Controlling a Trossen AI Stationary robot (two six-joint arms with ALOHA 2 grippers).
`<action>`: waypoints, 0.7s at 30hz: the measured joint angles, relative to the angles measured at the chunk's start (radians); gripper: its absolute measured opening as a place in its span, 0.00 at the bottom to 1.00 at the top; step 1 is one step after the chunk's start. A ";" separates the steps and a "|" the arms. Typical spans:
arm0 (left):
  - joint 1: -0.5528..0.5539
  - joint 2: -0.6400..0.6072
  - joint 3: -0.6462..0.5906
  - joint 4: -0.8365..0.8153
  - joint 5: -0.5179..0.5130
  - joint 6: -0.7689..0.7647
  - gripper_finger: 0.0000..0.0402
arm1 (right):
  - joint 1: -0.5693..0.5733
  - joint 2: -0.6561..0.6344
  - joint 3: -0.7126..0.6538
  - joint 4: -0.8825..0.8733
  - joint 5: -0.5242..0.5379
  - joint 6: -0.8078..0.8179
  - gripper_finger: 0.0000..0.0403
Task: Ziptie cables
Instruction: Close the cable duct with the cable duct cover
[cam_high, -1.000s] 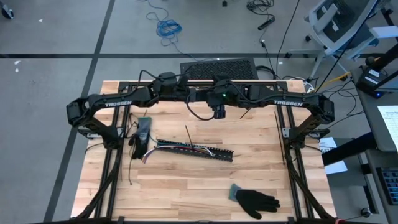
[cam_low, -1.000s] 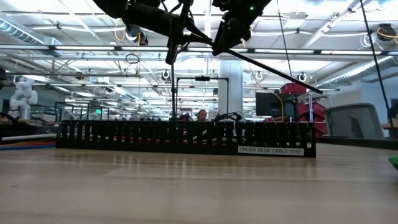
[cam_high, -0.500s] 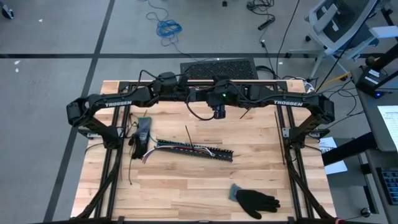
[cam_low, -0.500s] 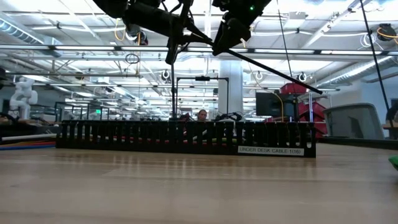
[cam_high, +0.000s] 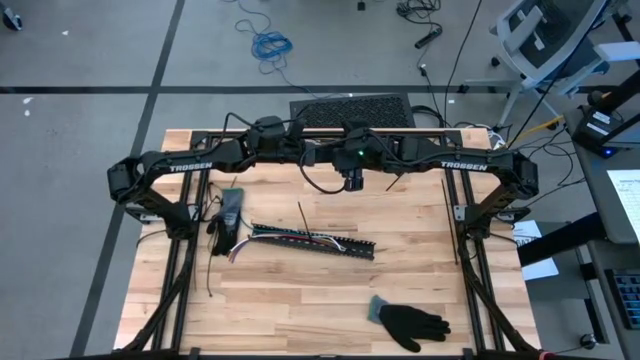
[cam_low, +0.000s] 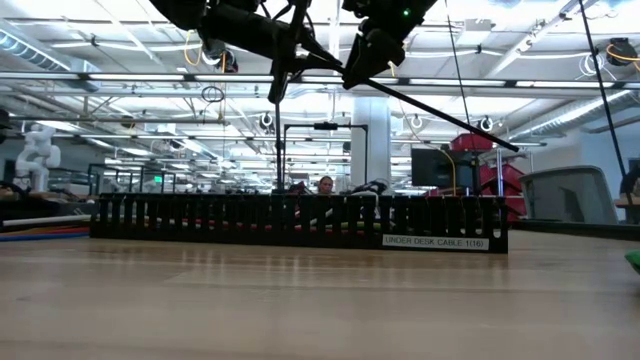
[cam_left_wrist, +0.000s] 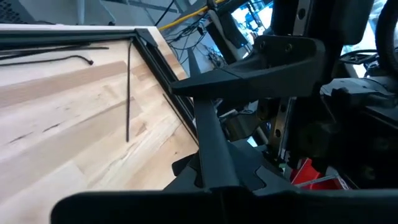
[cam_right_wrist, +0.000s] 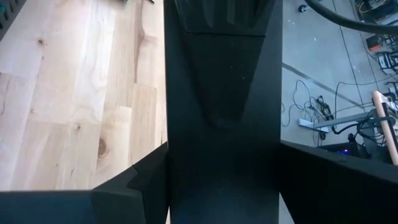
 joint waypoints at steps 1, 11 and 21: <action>0.000 -0.002 0.000 0.000 0.000 0.000 0.03 | 0.000 0.000 0.000 0.000 0.000 -0.001 0.53; 0.000 -0.003 -0.002 0.025 -0.001 0.033 0.11 | 0.000 -0.002 0.001 -0.005 0.001 -0.005 0.53; 0.000 -0.006 -0.002 0.041 0.049 0.028 0.44 | 0.000 0.000 0.000 -0.021 -0.004 -0.007 0.53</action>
